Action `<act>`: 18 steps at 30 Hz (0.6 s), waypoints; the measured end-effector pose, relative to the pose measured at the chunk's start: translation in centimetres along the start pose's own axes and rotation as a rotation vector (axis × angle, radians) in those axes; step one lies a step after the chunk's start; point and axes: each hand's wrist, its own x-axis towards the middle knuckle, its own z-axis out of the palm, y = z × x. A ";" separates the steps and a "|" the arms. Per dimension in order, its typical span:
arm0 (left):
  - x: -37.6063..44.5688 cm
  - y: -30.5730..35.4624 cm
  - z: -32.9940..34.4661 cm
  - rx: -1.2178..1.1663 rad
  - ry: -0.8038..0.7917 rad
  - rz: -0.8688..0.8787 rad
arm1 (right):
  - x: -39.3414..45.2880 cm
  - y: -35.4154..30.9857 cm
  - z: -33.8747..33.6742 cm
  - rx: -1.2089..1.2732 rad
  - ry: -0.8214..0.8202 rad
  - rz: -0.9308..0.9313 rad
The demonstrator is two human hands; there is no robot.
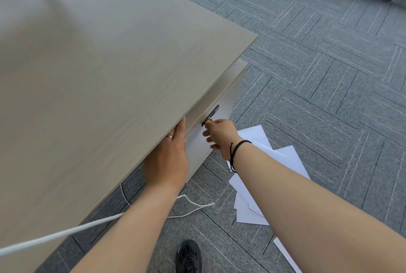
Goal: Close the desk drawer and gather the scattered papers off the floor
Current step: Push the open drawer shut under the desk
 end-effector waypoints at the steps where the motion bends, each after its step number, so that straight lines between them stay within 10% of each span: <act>1: 0.0 0.0 0.0 -0.001 -0.002 -0.001 | 0.0 0.0 0.0 0.000 -0.005 0.003; 18: -0.2 0.1 0.7 -0.041 0.022 -0.004 | 0.3 0.3 0.0 -0.476 0.237 -0.323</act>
